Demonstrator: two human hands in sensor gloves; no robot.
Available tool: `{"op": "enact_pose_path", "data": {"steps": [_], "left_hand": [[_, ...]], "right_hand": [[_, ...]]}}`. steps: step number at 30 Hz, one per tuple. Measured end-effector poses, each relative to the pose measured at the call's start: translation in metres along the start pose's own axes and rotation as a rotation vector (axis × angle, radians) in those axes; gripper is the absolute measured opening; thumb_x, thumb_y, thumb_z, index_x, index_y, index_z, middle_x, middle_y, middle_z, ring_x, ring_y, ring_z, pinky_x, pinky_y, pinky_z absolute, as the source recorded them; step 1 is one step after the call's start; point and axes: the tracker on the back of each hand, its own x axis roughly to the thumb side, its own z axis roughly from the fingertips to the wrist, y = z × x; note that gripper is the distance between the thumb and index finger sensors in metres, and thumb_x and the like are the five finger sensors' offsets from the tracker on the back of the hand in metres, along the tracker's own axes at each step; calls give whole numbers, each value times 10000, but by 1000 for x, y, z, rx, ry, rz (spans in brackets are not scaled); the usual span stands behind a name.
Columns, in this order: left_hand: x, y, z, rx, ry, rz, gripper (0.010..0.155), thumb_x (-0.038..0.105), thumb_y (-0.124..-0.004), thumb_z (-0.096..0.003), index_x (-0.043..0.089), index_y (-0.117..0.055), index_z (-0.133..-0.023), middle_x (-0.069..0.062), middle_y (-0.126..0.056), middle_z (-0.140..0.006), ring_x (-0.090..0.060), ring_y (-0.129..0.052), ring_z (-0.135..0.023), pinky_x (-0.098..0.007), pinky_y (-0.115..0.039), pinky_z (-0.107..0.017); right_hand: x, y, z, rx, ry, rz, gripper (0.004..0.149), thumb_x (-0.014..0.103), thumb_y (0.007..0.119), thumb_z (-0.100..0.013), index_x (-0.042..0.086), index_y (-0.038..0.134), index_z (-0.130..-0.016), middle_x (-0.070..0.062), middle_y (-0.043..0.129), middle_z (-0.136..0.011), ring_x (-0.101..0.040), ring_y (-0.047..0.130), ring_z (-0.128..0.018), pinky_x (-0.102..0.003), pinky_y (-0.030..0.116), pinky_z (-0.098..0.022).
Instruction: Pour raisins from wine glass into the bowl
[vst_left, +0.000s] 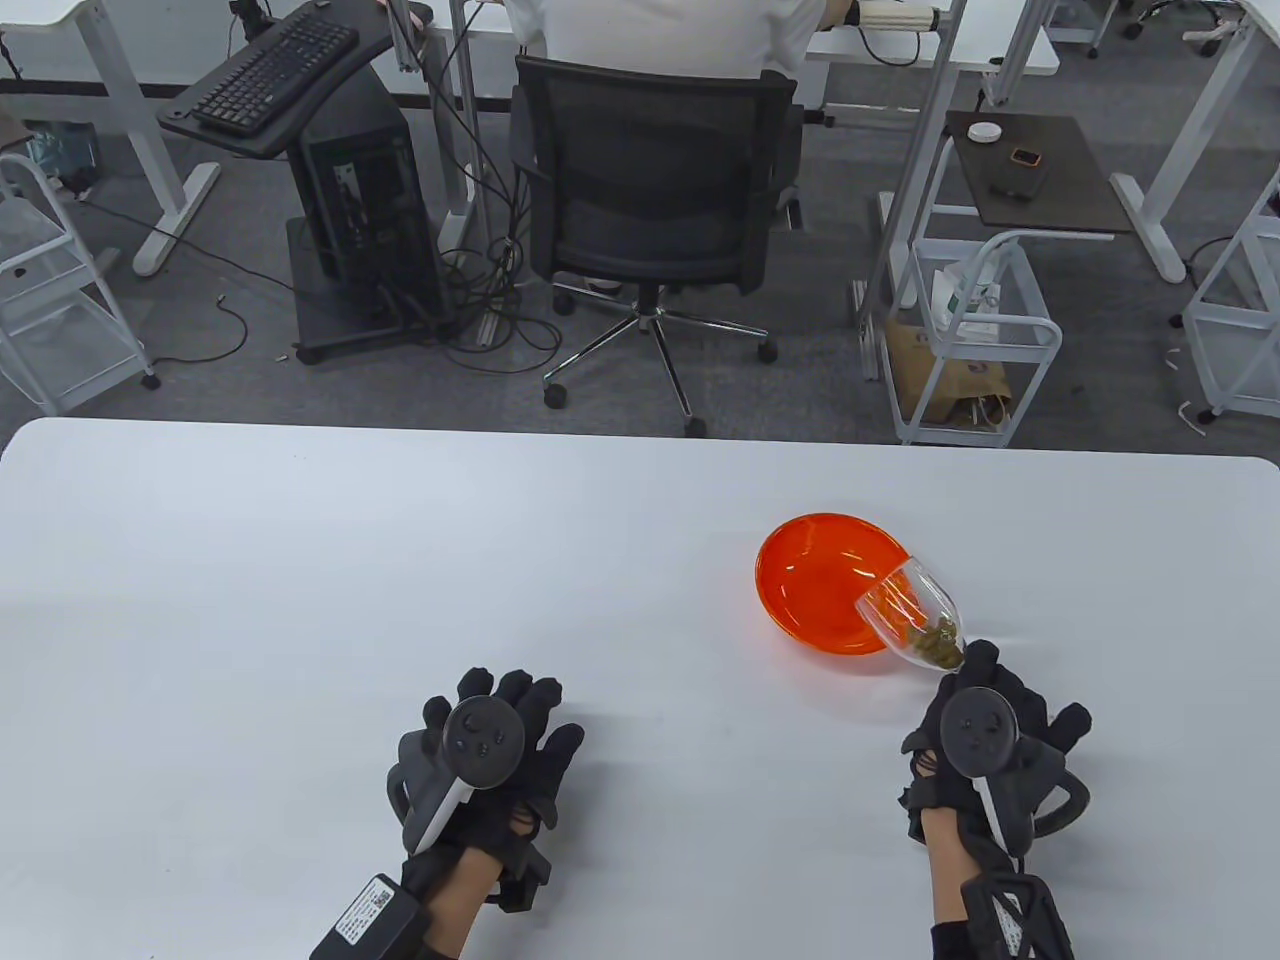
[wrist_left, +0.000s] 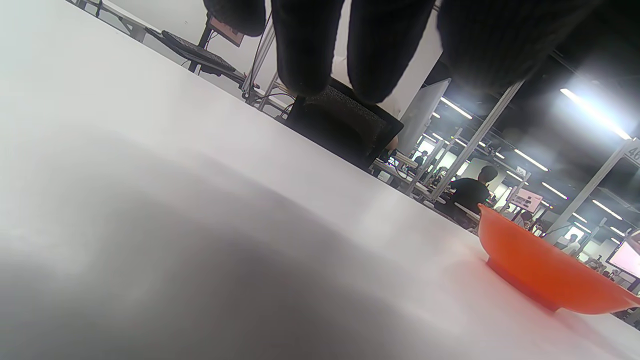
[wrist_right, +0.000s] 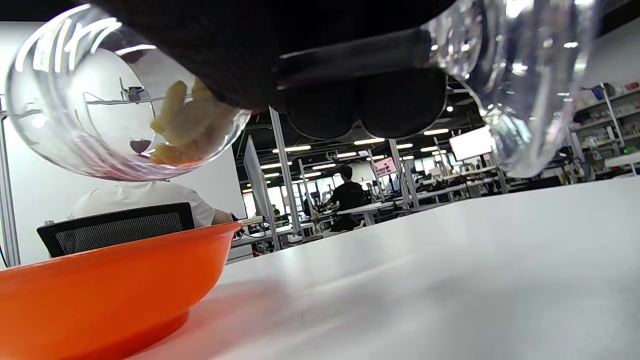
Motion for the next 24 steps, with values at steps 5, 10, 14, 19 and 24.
{"op": "enact_pose_path", "data": {"steps": [5, 10, 14, 19, 24], "left_hand": [[-1, 1, 0, 2, 5, -8, 649, 581, -795, -406, 344, -738, -1008, -41, -696, -1159, -375, -425, -1113, -626, -205, -744], [-2, 1, 0, 7, 7, -10, 647, 580, -794, -407, 344, -739, -1007, -40, -698, -1158, -376, -425, -1112, -627, -205, -743], [-2, 1, 0, 7, 6, -13, 647, 582, -793, -406, 347, -739, -1007, -38, -696, -1159, -374, -424, -1113, -626, -203, -744], [-3, 1, 0, 8, 7, -20, 647, 582, -793, -406, 348, -739, -1007, -40, -698, -1158, -377, -422, -1113, -626, -203, -743], [-4, 1, 0, 11, 8, -20, 647, 582, -793, -406, 348, -738, -1008, -42, -696, -1158, -377, -421, -1113, -627, -203, -743]], "right_hand": [[8, -4, 3, -40, -68, 89, 461, 247, 822, -534, 108, 736, -966, -200, 849, -889, -489, 816, -754, -771, 266, -682], [12, -8, 5, -66, -108, 143, 463, 247, 823, -535, 109, 735, -967, -200, 847, -891, -488, 814, -757, -769, 261, -684], [15, -8, 7, -76, -135, 184, 460, 247, 825, -534, 111, 738, -966, -198, 845, -894, -490, 810, -761, -769, 256, -685], [18, -9, 9, -89, -159, 224, 460, 246, 825, -535, 112, 737, -966, -196, 843, -897, -490, 807, -765, -768, 251, -686], [20, -9, 11, -97, -180, 266, 459, 247, 826, -535, 114, 739, -966, -196, 842, -899, -492, 801, -771, -766, 247, -688]]}}
